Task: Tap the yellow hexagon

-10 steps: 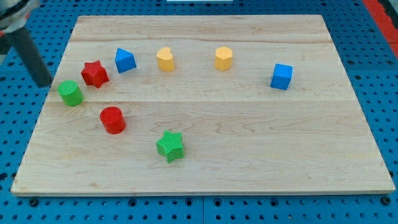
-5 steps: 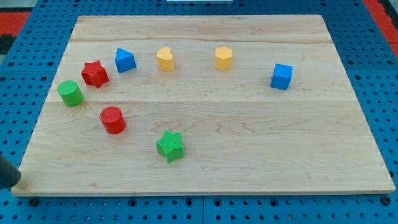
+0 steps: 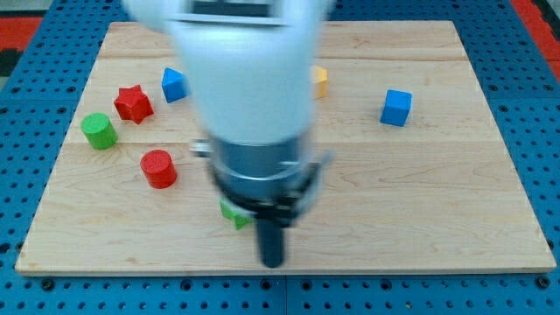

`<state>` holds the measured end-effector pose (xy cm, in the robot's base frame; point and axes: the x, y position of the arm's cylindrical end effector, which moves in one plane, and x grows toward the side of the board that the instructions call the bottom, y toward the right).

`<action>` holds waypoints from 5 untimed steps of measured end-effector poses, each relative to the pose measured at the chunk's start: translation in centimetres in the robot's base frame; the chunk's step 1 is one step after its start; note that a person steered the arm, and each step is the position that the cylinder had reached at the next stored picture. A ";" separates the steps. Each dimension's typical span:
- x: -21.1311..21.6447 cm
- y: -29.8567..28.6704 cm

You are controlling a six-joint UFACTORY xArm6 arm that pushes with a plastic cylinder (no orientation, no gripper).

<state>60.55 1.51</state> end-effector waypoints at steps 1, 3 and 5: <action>-8.4 5.4; -24.3 2.8; -25.8 0.1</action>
